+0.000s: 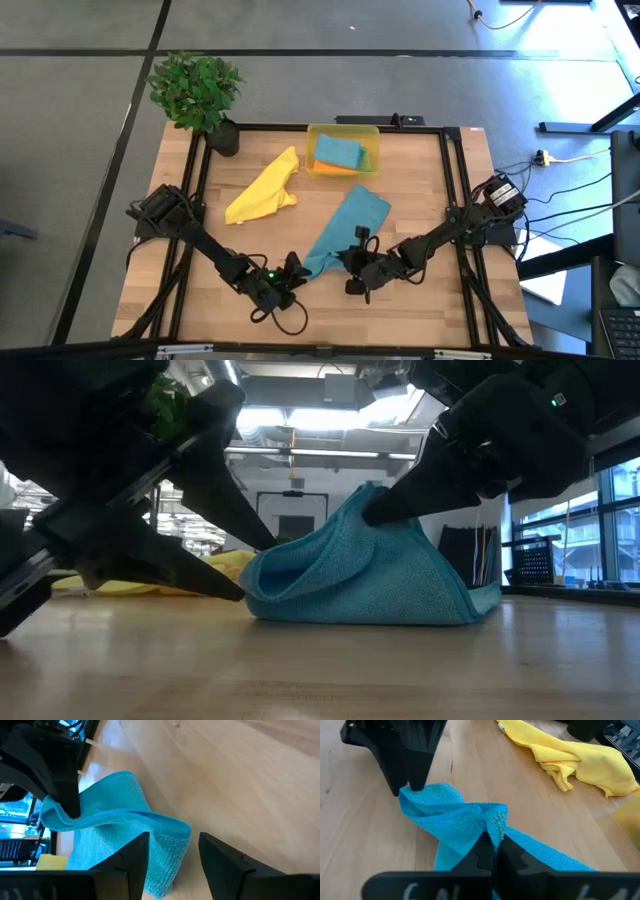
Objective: Fold microfiber towels
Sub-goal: Fold the blue microfiber cloth
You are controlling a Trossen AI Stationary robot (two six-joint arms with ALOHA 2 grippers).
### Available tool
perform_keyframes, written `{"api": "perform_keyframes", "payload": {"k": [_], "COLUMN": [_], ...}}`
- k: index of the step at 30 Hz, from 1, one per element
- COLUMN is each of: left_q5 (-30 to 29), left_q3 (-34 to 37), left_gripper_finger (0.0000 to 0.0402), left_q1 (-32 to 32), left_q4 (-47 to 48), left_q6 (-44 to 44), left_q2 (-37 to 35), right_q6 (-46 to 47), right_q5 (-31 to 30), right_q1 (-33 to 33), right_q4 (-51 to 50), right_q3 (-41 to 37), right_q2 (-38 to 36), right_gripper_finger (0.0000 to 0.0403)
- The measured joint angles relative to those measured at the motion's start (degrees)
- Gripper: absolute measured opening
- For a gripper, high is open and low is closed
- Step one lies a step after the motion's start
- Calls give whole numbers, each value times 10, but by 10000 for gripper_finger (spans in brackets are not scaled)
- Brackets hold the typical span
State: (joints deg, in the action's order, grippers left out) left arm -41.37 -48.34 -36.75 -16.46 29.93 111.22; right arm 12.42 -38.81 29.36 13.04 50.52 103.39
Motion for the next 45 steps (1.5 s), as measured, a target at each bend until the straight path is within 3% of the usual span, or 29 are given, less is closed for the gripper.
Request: {"api": "perform_keyframes", "payload": {"k": [14, 30, 34, 43, 45], "left_q5": [2, -48, -50, -99, -103], "left_q3": [1, 3, 3, 3, 4], "left_gripper_finger": [164, 159, 132, 14, 5], "left_q1": [18, 18, 18, -3, -8], "left_q4": [0, -12, -12, -18, -23], "left_q6": [1, -10, -8, -9, -9], "left_q2": [-1, 1, 1, 3, 2], "right_q6": [7, 7, 7, 8, 1], "right_q5": [0, 10, 10, 13, 31], "right_q1": [-2, -8, -8, -8, -8], "right_q4": [-9, -14, -14, -21, -23], "right_q3": [1, 1, 1, 1, 1], "right_q2": [-38, -40, -40, -40, -40], "right_gripper_finger": [1, 1, 1, 1, 1]}}
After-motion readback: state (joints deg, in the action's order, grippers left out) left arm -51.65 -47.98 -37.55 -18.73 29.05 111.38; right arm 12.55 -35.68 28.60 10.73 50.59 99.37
